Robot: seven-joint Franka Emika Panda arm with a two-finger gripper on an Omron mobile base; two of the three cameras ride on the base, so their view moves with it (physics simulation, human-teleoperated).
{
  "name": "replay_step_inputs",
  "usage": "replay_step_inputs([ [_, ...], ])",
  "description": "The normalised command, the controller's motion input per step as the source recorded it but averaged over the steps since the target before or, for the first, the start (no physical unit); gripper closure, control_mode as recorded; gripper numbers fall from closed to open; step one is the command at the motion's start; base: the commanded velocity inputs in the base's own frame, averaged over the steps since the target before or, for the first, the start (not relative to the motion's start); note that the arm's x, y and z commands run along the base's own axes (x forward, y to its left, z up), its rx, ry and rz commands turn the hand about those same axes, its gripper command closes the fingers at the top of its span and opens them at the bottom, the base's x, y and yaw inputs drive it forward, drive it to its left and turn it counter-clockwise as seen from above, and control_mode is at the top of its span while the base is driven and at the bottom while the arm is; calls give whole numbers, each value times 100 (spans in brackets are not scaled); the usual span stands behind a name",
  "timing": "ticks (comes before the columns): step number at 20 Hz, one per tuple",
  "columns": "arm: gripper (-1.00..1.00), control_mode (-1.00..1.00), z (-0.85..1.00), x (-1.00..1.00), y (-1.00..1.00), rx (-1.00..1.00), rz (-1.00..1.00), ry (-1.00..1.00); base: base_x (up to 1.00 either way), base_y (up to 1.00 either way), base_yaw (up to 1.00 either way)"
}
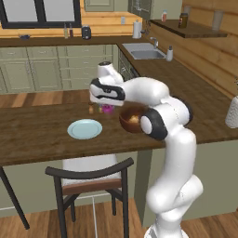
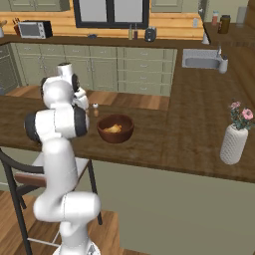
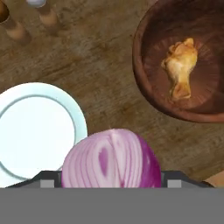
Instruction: Pick the chicken drumstick and onion from their plates and place them in the bowl. Then put the bowl in the fridge.
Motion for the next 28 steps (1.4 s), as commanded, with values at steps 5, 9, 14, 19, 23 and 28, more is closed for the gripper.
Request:
replay_step_inputs([
  [5,100,-100,3,-77,-100,0,-2,-27,0,0,0],
  [9,100,-100,36,27,-100,4,-2,-11,0,0,0],
  [14,100,-100,0,90,-100,7,1,0,0,0,0],
  [19,-100,-100,-15,100,-26,1,1,11,0,0,0],
  [23,-100,-100,-15,60,0,-2,0,7,0,0,0],
  [28,-100,-100,-4,3,1,-2,0,0,0,0,0],
])
